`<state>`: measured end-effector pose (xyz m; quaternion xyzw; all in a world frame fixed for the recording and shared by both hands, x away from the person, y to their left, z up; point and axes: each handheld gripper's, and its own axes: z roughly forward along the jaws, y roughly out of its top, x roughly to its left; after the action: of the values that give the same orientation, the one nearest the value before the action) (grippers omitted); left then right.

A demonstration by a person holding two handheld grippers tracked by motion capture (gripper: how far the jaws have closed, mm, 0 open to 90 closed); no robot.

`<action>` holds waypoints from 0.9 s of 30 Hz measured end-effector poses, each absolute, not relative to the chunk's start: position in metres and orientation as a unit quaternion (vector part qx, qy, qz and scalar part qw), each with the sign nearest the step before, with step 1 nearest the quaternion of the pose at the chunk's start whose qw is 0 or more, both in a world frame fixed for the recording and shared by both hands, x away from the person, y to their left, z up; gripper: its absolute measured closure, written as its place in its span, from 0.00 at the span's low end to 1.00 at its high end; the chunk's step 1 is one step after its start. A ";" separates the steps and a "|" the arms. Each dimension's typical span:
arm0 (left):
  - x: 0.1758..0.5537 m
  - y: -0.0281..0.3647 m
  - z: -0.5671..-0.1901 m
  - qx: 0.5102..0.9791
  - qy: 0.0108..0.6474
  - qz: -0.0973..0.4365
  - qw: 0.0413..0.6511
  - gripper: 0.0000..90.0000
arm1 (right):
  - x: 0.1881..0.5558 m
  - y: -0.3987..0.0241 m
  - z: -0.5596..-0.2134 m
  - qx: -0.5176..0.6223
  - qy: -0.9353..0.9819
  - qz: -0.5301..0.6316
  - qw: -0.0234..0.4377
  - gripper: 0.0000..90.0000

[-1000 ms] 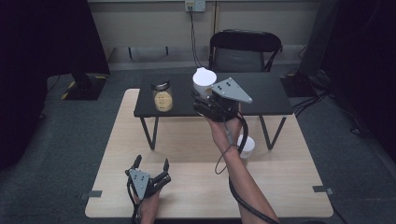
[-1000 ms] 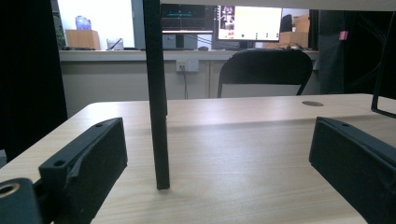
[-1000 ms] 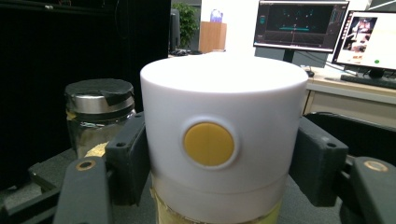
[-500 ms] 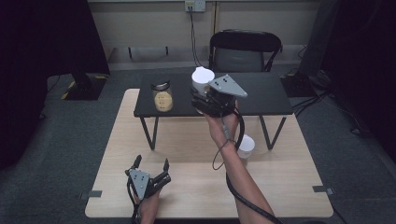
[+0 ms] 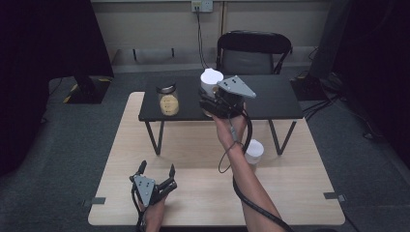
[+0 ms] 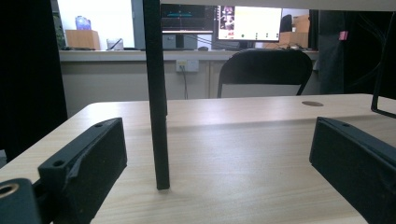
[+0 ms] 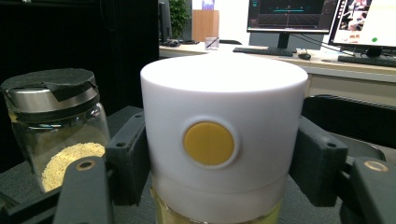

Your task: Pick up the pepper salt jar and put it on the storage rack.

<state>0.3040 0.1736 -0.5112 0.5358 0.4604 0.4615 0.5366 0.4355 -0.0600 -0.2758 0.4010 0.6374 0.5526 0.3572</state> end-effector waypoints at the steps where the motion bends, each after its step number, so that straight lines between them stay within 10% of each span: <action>1: 0.304 0.174 -0.511 0.536 0.460 0.462 0.537 0.04 | 0.436 -0.060 -0.276 0.402 0.636 0.554 0.356 0.34; 27: 0.304 0.174 -0.511 0.536 0.460 0.462 0.537 0.04 | 0.436 -0.061 -0.278 0.402 0.632 0.560 0.354 0.33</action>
<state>0.3040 0.1735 -0.5112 0.5356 0.4604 0.4618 0.5366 0.4364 -0.0615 -0.2779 0.4021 0.6322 0.5601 0.3536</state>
